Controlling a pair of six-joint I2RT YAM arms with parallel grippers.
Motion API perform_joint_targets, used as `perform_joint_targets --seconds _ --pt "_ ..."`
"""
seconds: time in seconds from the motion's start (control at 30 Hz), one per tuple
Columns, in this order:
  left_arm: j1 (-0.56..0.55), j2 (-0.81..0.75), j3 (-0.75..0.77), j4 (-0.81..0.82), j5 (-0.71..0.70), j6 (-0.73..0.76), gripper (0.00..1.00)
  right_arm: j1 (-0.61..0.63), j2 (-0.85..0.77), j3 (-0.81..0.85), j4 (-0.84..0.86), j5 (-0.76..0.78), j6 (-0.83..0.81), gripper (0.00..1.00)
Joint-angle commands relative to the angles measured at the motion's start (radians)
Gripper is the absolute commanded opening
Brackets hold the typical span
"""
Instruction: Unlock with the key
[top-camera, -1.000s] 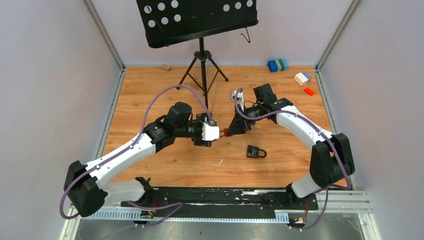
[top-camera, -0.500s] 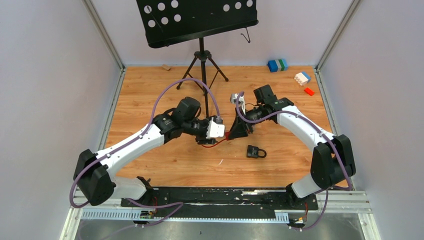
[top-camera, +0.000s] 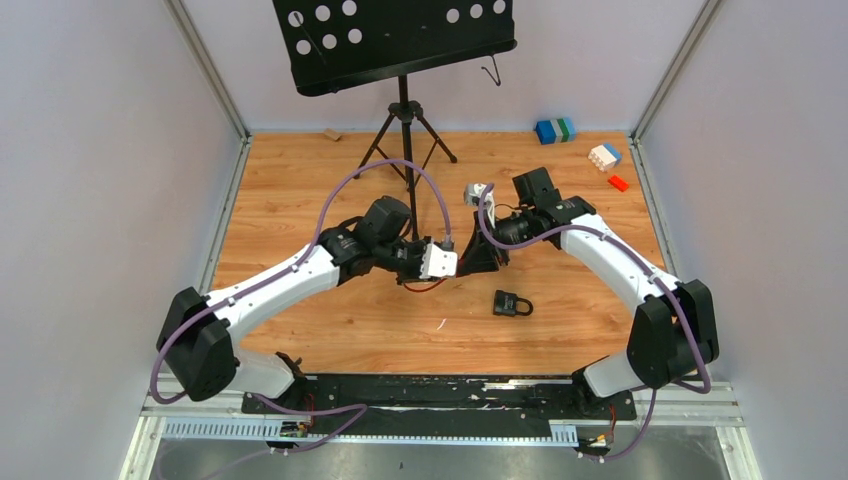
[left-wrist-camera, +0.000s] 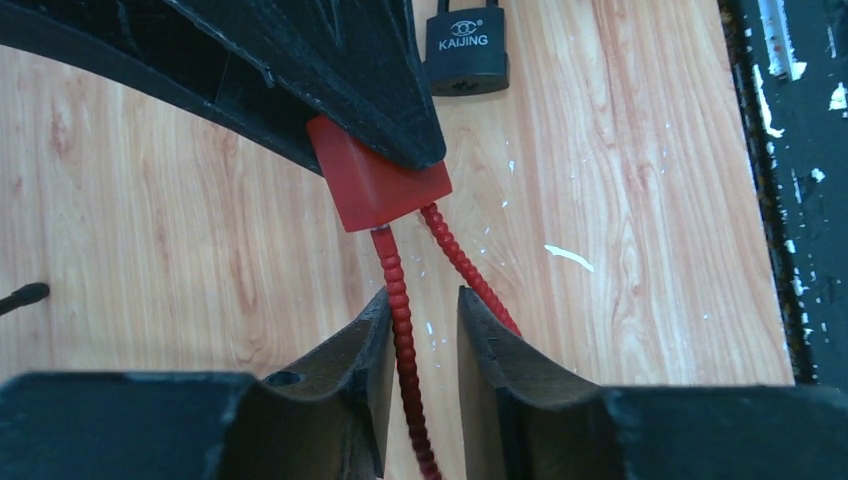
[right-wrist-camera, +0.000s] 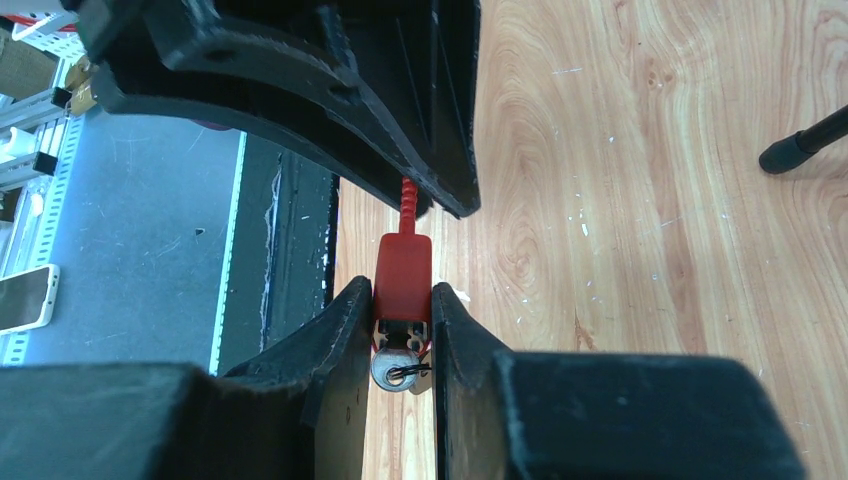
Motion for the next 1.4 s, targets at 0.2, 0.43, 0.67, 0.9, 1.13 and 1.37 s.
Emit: perform_joint_targets --seconds 0.2,0.43,0.67,0.9,1.13,1.37 --pt "-0.02 0.048 0.049 0.06 -0.042 0.014 0.3 -0.002 0.017 0.021 0.03 -0.043 -0.016 0.0" --pt "-0.022 0.025 0.046 0.09 -0.074 0.007 0.39 -0.001 0.038 0.025 0.011 -0.043 -0.032 0.0" --pt "-0.032 0.015 0.033 0.058 -0.074 0.031 0.25 -0.001 0.046 0.029 0.012 -0.044 -0.025 0.0" --pt "-0.065 0.024 0.012 0.065 -0.074 0.025 0.0 -0.003 0.045 0.002 0.134 -0.038 0.102 0.0" --pt "-0.09 0.035 -0.051 0.151 -0.09 0.018 0.0 -0.025 -0.005 -0.092 0.359 -0.118 0.284 0.0" --pt "-0.115 0.055 -0.073 0.175 -0.106 0.016 0.0 -0.035 -0.056 -0.154 0.491 -0.112 0.369 0.0"
